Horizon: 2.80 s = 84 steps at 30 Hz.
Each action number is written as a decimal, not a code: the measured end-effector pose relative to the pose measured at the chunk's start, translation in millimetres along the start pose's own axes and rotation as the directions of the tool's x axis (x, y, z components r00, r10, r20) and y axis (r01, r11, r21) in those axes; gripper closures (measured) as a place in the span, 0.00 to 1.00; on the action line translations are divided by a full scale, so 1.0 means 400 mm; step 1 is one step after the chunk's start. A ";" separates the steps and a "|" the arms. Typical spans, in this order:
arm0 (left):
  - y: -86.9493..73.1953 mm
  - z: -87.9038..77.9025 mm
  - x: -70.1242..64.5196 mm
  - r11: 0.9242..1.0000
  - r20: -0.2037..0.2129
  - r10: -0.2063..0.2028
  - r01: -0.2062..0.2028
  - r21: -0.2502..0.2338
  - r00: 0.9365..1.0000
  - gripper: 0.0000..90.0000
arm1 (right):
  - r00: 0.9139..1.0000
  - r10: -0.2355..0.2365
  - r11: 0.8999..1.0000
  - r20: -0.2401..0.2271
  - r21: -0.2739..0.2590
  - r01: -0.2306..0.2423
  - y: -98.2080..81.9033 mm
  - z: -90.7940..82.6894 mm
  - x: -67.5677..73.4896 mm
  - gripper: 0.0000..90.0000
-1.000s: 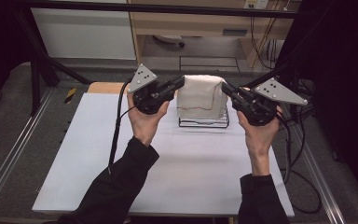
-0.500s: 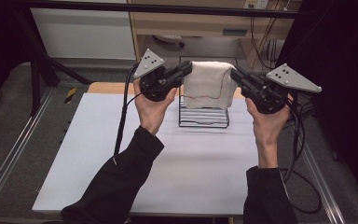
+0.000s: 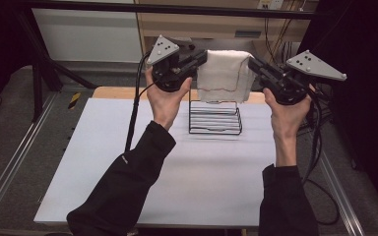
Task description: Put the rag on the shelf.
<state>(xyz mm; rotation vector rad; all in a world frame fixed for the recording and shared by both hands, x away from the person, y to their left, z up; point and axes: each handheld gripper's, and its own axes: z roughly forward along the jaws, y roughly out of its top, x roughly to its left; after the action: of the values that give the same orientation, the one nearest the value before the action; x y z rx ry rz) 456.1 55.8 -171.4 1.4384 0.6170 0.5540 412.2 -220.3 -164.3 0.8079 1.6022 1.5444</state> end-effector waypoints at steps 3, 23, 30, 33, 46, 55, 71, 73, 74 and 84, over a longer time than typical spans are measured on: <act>0.009 0.008 0.007 1.000 -0.006 0.002 -0.003 -0.004 1.000 0.93 | 1.000 -0.006 1.000 0.002 -0.003 0.006 0.010 0.009 -0.006 0.93; 0.045 0.057 0.066 1.000 -0.060 0.015 -0.015 -0.002 0.998 0.93 | 1.000 0.000 1.000 0.006 -0.002 0.000 0.039 0.102 -0.041 0.93; 0.059 0.078 0.082 1.000 -0.078 0.031 -0.032 -0.001 0.996 0.93 | 1.000 -0.001 1.000 0.005 -0.006 0.001 0.046 0.127 -0.056 0.93; 0.060 0.088 0.088 1.000 -0.078 0.025 -0.025 0.000 0.997 0.93 | 1.000 0.001 1.000 0.008 -0.003 -0.001 0.045 0.138 -0.065 0.93; 0.034 0.137 0.125 1.000 -0.088 0.002 -0.001 0.012 0.996 0.93 | 1.000 0.020 1.000 0.015 0.015 -0.020 0.023 0.186 -0.100 0.93; 0.012 0.160 0.150 1.000 -0.096 0.005 -0.003 0.026 0.995 0.93 | 1.000 0.025 0.999 0.013 0.038 -0.026 0.004 0.219 -0.120 0.93; -0.042 0.169 0.143 0.996 -0.082 0.028 -0.022 0.083 0.996 0.93 | 0.998 0.055 0.994 0.013 0.090 -0.056 -0.063 0.215 -0.132 0.93; -0.049 0.165 0.140 0.996 -0.078 0.033 -0.026 0.088 0.996 0.93 | 0.998 0.056 0.994 0.009 0.098 -0.057 -0.072 0.211 -0.132 0.93; -0.052 0.162 0.138 0.996 -0.075 0.034 -0.028 0.089 0.997 0.93 | 0.998 0.055 0.993 0.010 0.100 -0.055 -0.076 0.210 -0.132 0.93; -0.097 0.138 0.125 0.994 -0.047 0.022 -0.017 0.112 0.999 0.93 | 0.998 0.056 0.990 0.008 0.132 -0.056 -0.110 0.191 -0.120 0.93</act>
<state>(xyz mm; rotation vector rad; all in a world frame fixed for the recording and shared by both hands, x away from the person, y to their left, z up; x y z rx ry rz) 529.6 47.5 -210.9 1.5413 0.6818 0.5790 505.0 -224.6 -202.4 0.9344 1.7062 1.4865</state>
